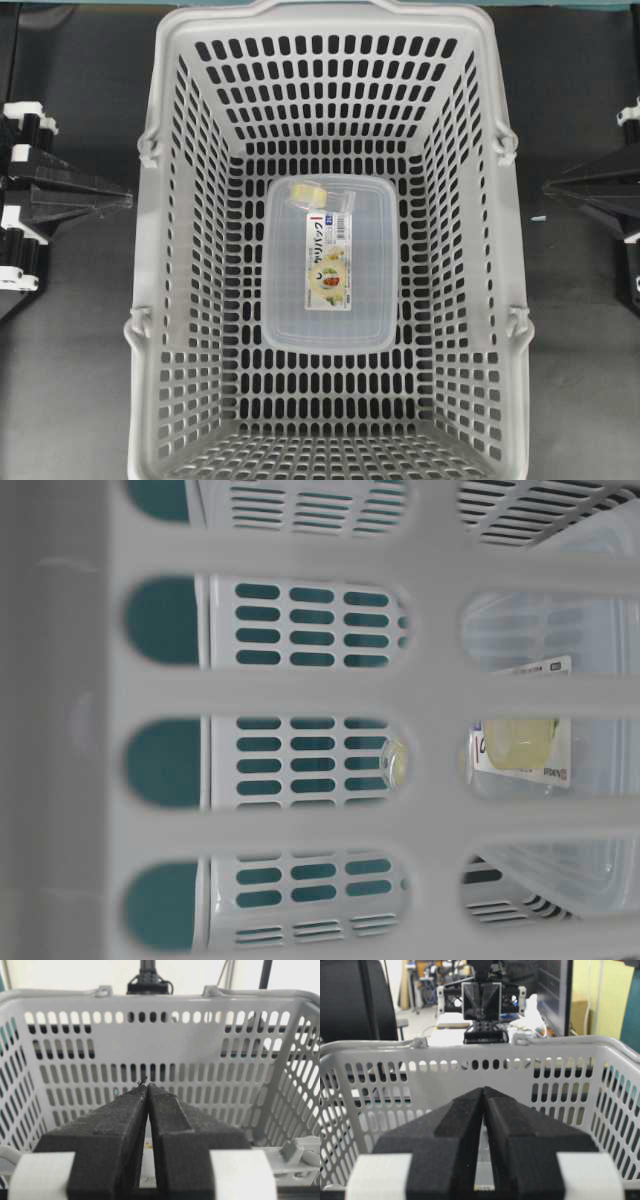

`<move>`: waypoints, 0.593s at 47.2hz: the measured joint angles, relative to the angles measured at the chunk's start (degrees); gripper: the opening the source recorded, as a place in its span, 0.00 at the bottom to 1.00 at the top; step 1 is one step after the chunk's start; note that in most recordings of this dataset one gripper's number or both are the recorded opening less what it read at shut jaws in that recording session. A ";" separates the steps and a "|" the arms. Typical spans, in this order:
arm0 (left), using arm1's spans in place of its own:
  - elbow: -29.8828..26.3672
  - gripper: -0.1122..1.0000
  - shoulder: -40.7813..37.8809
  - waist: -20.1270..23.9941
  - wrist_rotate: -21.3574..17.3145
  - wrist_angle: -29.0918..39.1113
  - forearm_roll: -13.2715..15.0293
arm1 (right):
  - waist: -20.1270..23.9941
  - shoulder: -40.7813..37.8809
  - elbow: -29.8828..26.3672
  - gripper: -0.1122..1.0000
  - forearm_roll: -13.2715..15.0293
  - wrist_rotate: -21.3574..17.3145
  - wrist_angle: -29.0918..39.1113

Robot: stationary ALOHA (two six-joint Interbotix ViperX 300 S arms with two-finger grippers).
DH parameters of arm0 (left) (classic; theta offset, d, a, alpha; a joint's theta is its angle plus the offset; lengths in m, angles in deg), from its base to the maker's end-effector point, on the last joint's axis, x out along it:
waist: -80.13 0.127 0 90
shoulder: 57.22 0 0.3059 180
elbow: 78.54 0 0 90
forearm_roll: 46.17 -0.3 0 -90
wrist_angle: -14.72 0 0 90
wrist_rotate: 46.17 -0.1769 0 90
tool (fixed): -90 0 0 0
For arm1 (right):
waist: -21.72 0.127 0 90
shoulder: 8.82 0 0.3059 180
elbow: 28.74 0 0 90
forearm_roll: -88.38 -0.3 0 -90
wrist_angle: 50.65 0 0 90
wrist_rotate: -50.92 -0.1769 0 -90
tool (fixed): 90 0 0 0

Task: Pick up the cellophane tape from the shopping basket with the left arm.
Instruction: 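Move the left gripper over the basket toward the clear tape roll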

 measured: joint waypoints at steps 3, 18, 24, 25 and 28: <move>-0.97 0.11 -0.18 0.00 0.44 1.49 -0.70 | 0.09 0.00 0.00 0.15 -0.09 -0.09 0.00; -17.58 0.10 -8.61 -2.37 3.78 22.15 -2.11 | 1.05 0.35 0.00 0.09 -0.09 -2.11 3.52; -24.96 0.10 -15.38 -2.72 4.31 32.08 -2.11 | 1.67 0.53 -0.35 0.09 -0.18 -2.64 5.71; -26.02 0.10 -16.52 -2.72 4.22 33.57 -2.20 | 1.76 0.53 -0.44 0.09 -0.18 -2.72 6.15; -29.09 0.10 -19.95 -2.72 4.22 37.44 -2.20 | 2.11 0.53 -0.70 0.09 -0.18 -2.99 7.56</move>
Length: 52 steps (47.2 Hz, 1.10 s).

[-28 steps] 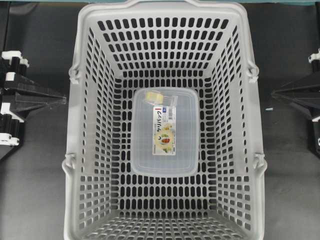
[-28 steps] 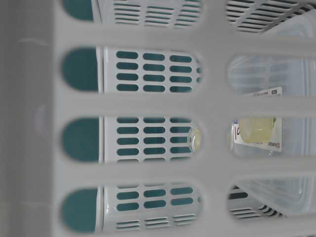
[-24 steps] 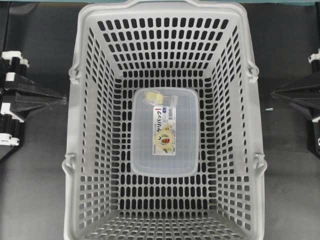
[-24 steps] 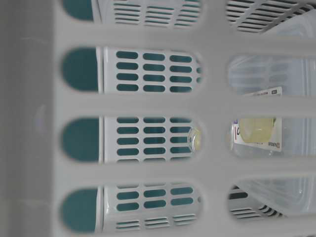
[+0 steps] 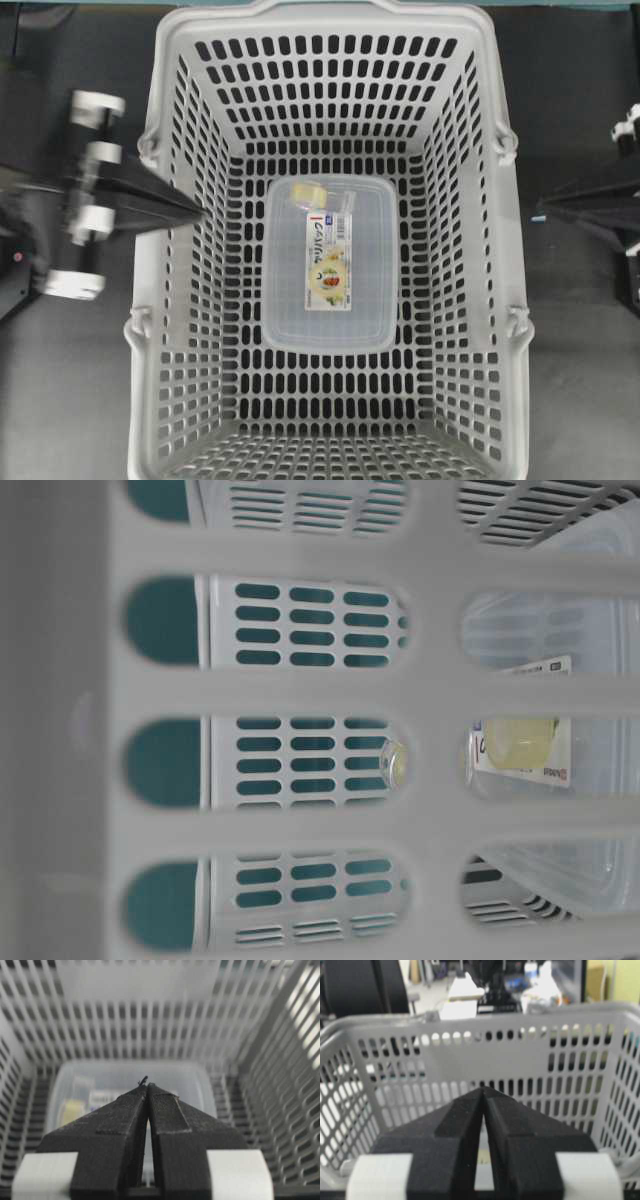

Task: Pick up the cellophane tape from the shopping basket with the left arm.
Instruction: 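Move the left gripper over the basket toward the clear tape roll, then lower the open left gripper around the clear tape roll and close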

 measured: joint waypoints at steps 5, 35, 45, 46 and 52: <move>-5.36 0.10 -5.71 -0.09 -0.44 5.27 0.00 | 0.62 0.18 -0.44 0.09 0.00 -0.35 2.64; -26.98 0.80 -30.23 -0.79 -0.62 26.19 0.00 | 1.85 4.39 -0.44 0.84 0.00 -0.35 4.39; -29.97 0.92 -36.47 -0.70 -0.62 27.16 0.00 | 2.20 5.10 -0.44 0.82 -0.18 -1.05 4.57; -30.15 0.91 -37.27 -0.70 -0.70 27.16 0.00 | 2.20 5.27 -0.53 0.82 -0.18 -1.32 4.57; -30.32 0.92 -40.17 -0.62 -0.79 27.07 0.00 | 2.37 5.80 -0.53 0.82 -0.18 -1.93 4.75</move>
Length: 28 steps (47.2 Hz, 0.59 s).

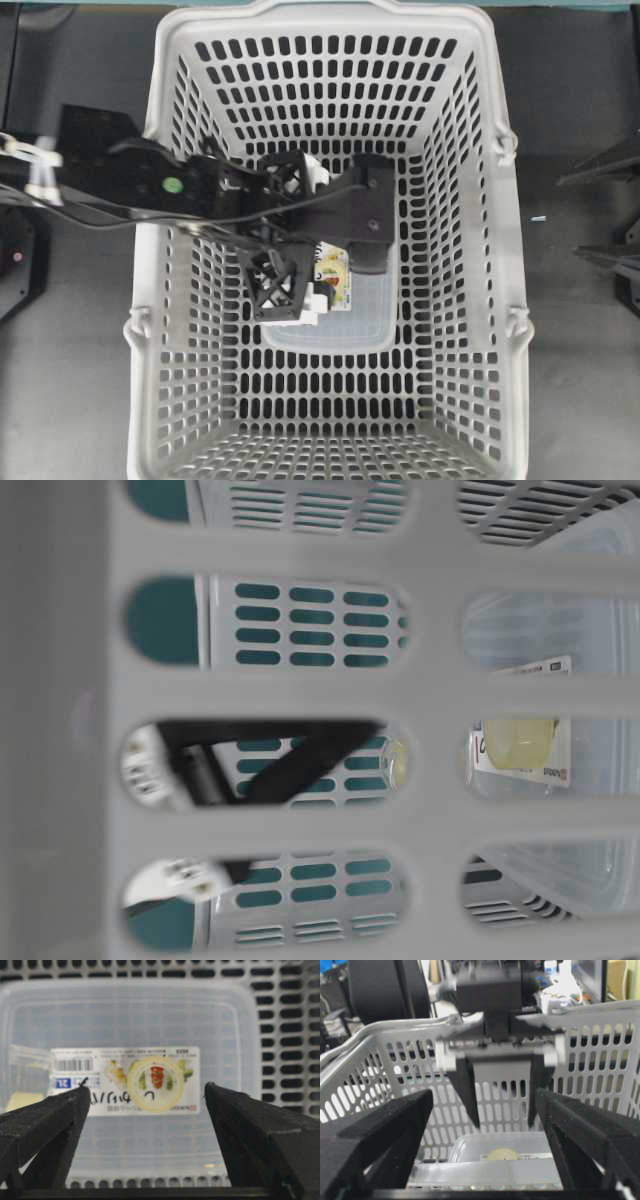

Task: Pick up the cellophane tape from the shopping basket with the left arm.
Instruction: 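Lower the open left gripper around the clear tape roll and close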

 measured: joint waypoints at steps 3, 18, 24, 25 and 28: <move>-0.09 0.92 -1.41 0.09 0.00 0.00 0.00 | 0.09 0.35 0.09 0.82 0.00 0.00 0.70; -0.09 0.92 -6.15 0.09 -0.97 -0.09 0.00 | 0.18 2.11 0.00 0.82 0.00 0.00 4.13; -0.09 0.92 -6.94 0.00 -1.14 -0.18 0.00 | 0.18 2.46 0.09 0.82 -0.09 0.00 4.48; -0.09 0.92 -7.12 0.00 -1.14 -0.18 0.00 | 0.18 2.46 0.09 0.82 -0.09 0.00 4.48; -0.09 0.92 -7.47 -0.09 -1.14 -0.18 0.00 | 0.18 2.55 0.09 0.82 -0.09 0.09 4.48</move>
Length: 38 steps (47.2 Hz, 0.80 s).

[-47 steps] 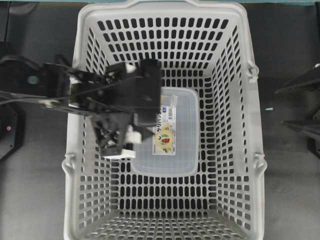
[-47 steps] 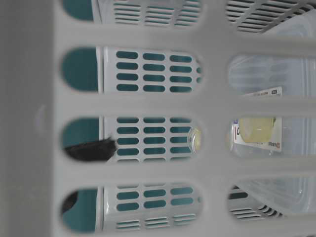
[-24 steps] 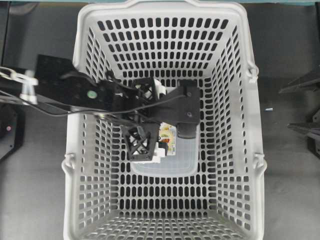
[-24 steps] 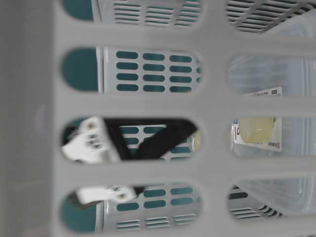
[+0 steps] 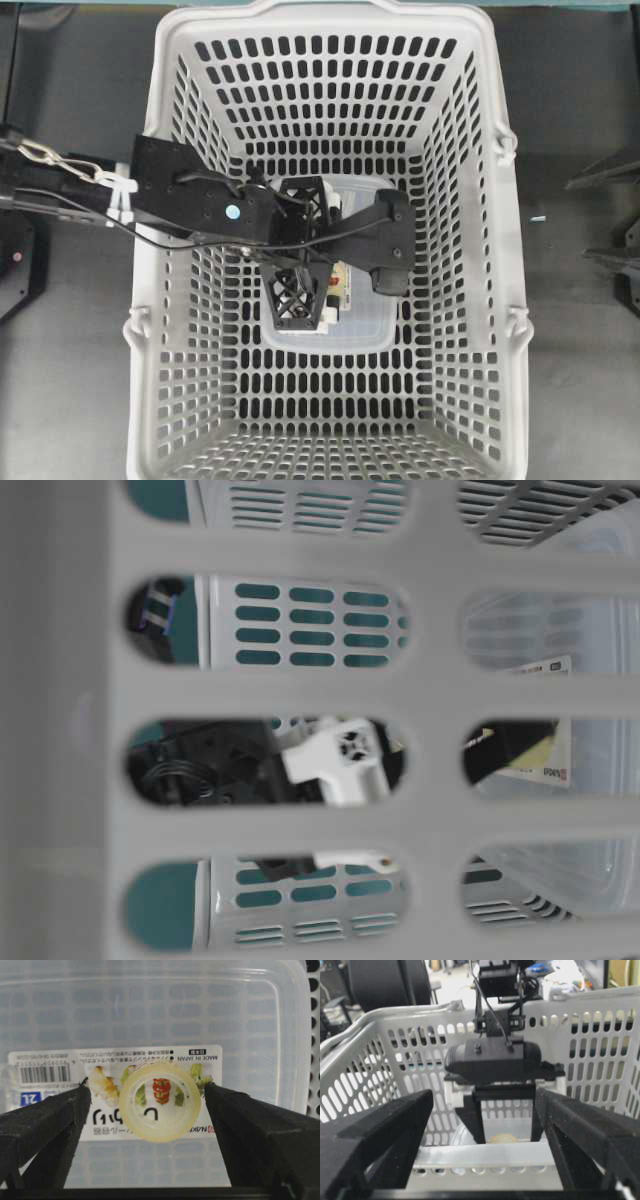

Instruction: Pick up the cellophane tape from the shopping basket with the left arm.

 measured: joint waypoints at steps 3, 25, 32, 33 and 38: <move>0.00 0.91 -0.44 -0.09 -0.09 0.00 0.00 | 0.00 0.00 0.00 0.82 0.09 -0.09 0.09; -1.14 0.55 -0.35 -0.53 -2.90 1.76 0.00 | 0.00 0.00 0.35 0.82 0.09 -0.09 0.09; -5.62 0.55 2.20 -0.70 -4.92 6.24 0.00 | 0.00 -0.09 0.44 0.82 0.00 0.00 0.18; -6.50 0.55 2.46 -0.70 -4.92 7.21 0.00 | 0.00 0.00 0.44 0.82 0.00 -0.09 0.18; -11.60 0.55 3.43 -0.70 -4.92 12.57 0.00 | 0.00 0.00 0.44 0.82 0.09 -0.09 0.09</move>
